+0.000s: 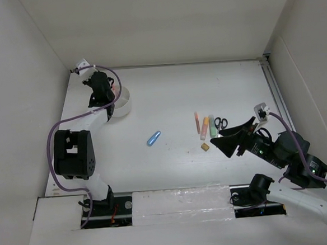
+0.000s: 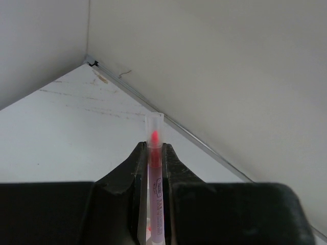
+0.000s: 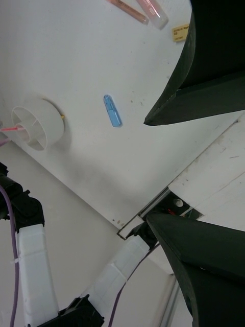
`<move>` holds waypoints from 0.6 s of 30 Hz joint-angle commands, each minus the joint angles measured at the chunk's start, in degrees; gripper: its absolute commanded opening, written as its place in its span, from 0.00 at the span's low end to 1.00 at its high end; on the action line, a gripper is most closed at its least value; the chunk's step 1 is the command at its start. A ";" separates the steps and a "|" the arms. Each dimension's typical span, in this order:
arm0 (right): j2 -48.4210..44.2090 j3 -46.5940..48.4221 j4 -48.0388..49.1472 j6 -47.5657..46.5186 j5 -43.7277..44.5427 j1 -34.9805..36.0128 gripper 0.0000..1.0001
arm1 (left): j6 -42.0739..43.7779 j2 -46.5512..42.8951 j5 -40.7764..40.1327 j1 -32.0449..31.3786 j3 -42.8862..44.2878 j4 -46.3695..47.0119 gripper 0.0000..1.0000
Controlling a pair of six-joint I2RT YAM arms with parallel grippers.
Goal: Sort the stationery into containers
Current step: Place the pen in the storage box.
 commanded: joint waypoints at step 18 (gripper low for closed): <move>-2.02 -0.79 3.28 -0.81 -1.50 0.49 0.74 | -1.40 3.57 -3.83 -1.19 0.34 -2.25 0.00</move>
